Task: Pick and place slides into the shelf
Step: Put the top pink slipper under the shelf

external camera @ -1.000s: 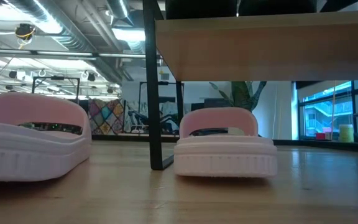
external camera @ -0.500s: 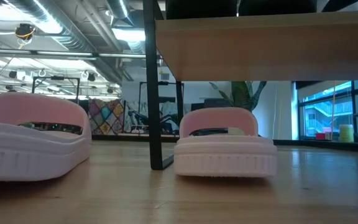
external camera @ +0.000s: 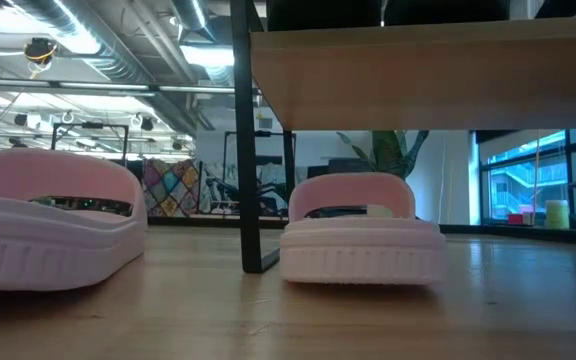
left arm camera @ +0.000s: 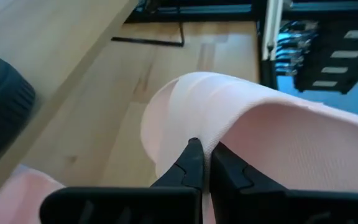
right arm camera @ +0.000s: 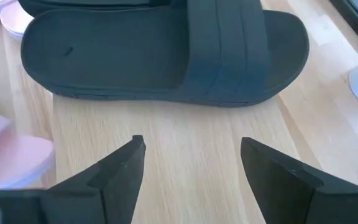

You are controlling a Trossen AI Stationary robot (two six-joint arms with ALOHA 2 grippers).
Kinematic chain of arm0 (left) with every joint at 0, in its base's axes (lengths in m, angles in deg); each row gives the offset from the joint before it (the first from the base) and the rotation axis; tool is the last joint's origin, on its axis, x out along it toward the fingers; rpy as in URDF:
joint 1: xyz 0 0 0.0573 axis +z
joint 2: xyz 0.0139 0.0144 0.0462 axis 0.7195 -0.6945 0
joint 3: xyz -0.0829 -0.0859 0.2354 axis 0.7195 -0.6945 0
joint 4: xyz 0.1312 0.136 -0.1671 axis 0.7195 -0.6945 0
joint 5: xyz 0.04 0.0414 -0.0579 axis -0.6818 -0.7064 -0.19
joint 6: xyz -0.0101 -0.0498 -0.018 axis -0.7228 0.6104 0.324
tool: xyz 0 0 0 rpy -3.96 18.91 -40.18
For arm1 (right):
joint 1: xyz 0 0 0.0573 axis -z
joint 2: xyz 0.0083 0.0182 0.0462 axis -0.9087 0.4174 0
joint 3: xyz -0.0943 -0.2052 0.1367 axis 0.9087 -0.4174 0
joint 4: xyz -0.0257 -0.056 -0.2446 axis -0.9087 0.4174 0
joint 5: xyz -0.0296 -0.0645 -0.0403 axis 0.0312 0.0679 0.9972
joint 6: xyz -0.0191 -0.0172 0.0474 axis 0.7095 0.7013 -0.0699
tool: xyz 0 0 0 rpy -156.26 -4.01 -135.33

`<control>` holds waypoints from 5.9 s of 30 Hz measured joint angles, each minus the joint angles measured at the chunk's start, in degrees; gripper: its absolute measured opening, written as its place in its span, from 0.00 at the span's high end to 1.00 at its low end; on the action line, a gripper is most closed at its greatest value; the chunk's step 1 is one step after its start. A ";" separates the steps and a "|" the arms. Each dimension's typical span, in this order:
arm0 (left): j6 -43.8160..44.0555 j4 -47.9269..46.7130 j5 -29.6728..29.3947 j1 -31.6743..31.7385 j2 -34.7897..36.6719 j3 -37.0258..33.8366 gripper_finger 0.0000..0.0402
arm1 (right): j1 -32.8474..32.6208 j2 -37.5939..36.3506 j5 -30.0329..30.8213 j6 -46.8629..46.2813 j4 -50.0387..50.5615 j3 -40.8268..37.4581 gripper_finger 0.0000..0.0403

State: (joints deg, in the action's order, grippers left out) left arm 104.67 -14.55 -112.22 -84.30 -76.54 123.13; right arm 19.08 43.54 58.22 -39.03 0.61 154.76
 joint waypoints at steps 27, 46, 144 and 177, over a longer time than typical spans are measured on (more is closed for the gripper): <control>2.68 -0.64 1.15 1.08 -4.21 -1.07 1.00 | -3.81 0.65 -4.89 4.74 -21.39 -0.02 0.34; 1.13 1.19 -0.41 2.19 -4.89 -1.16 1.00 | -12.21 12.60 -4.90 7.35 -45.40 -0.02 0.34; 1.18 1.77 -0.91 2.44 -5.07 -1.31 0.94 | -9.15 44.76 -10.66 44.93 -37.05 32.15 0.86; -0.91 3.24 0.57 3.53 -5.06 -1.36 0.66 | -9.15 44.84 -10.12 41.92 -31.15 32.11 0.87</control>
State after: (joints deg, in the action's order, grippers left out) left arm 103.77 -11.31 -111.66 -80.78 -81.60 121.78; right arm 9.93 88.39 48.09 2.89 -30.54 186.87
